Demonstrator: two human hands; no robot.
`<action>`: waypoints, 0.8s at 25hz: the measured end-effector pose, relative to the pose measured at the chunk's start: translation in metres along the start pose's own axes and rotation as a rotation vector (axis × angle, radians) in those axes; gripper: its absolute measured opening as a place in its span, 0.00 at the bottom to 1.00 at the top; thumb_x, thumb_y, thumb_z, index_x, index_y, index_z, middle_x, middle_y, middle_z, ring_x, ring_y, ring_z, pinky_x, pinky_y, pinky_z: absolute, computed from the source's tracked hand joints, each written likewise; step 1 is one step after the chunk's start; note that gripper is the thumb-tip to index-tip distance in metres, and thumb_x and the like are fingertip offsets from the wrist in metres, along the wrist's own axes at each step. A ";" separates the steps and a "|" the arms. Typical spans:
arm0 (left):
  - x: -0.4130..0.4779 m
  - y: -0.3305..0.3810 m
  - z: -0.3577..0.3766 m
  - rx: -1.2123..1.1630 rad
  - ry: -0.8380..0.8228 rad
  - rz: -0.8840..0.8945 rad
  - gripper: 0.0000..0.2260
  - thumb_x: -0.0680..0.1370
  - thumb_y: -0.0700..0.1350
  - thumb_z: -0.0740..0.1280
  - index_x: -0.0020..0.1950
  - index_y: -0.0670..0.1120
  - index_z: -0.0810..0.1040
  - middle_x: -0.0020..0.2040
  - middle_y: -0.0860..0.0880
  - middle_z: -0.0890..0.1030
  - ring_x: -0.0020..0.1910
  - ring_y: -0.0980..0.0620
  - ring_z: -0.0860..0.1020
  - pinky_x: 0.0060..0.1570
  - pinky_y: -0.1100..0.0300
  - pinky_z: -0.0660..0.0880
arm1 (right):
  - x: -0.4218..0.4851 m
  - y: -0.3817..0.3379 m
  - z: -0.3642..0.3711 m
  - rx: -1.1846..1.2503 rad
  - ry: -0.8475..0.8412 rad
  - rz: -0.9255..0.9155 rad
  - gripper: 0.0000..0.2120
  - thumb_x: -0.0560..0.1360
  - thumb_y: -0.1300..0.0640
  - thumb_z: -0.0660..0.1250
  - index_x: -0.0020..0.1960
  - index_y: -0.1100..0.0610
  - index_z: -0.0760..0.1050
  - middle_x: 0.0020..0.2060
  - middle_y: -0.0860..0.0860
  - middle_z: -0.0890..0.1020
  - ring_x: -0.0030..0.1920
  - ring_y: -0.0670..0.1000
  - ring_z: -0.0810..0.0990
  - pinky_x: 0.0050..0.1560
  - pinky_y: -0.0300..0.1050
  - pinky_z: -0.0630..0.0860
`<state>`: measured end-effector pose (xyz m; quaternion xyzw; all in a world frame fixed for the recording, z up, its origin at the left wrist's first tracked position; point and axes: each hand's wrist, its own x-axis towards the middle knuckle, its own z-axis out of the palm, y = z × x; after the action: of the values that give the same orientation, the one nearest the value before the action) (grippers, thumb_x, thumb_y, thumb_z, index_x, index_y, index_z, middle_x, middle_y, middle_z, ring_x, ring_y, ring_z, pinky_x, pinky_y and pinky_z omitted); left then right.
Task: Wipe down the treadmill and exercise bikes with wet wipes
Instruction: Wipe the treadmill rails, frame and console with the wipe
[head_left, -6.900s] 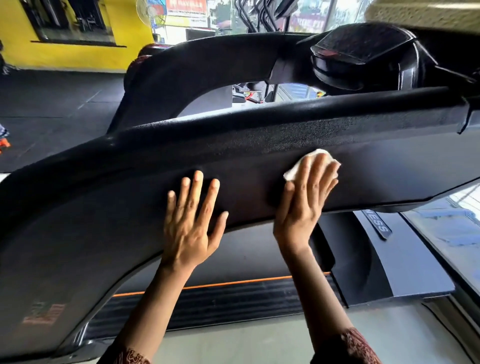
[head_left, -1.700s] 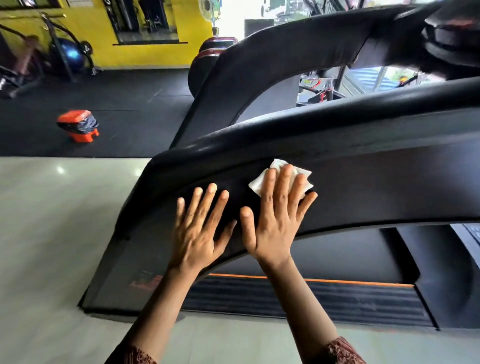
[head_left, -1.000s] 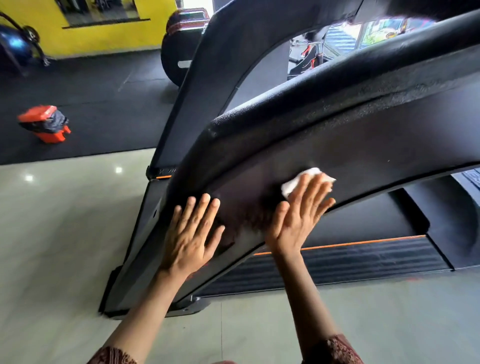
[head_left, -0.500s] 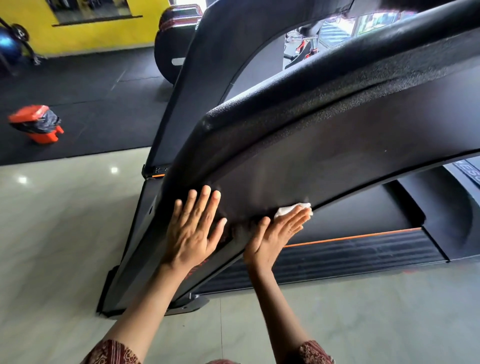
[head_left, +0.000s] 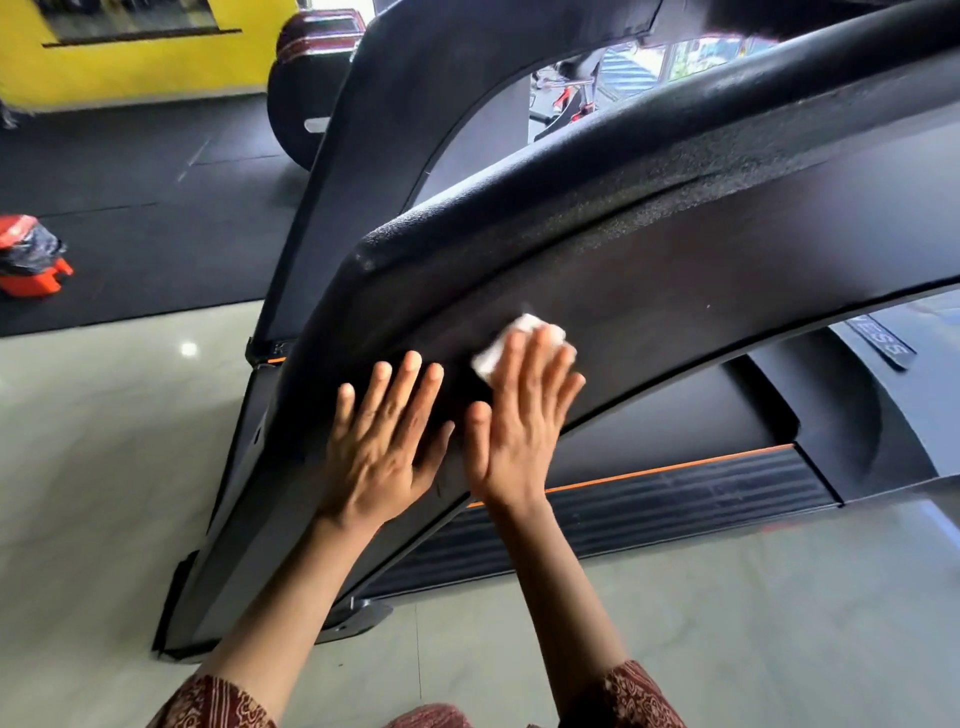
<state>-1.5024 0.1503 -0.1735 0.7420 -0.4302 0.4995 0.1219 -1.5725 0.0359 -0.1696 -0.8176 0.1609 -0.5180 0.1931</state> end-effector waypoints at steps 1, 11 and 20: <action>0.006 0.003 0.001 -0.007 0.001 -0.002 0.30 0.81 0.55 0.55 0.79 0.48 0.49 0.79 0.51 0.45 0.78 0.51 0.45 0.75 0.52 0.41 | 0.008 0.005 -0.002 -0.029 -0.019 -0.121 0.27 0.82 0.42 0.37 0.78 0.50 0.38 0.77 0.45 0.39 0.77 0.49 0.39 0.75 0.48 0.37; 0.046 0.037 0.003 -0.042 0.008 -0.017 0.33 0.78 0.54 0.59 0.79 0.48 0.49 0.79 0.50 0.44 0.78 0.52 0.45 0.75 0.52 0.41 | 0.008 0.041 -0.024 -0.111 -0.088 -0.125 0.29 0.82 0.42 0.39 0.78 0.54 0.38 0.78 0.50 0.41 0.77 0.49 0.41 0.75 0.50 0.38; 0.058 0.070 0.015 -0.042 0.057 -0.080 0.32 0.79 0.53 0.60 0.79 0.47 0.50 0.79 0.49 0.46 0.78 0.50 0.47 0.75 0.51 0.43 | 0.047 0.115 -0.073 -0.111 -0.024 -0.145 0.27 0.83 0.46 0.42 0.78 0.57 0.47 0.77 0.53 0.48 0.77 0.51 0.45 0.75 0.51 0.45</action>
<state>-1.5385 0.0685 -0.1489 0.7413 -0.4070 0.5060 0.1696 -1.6270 -0.0976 -0.1596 -0.8426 0.1273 -0.5112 0.1114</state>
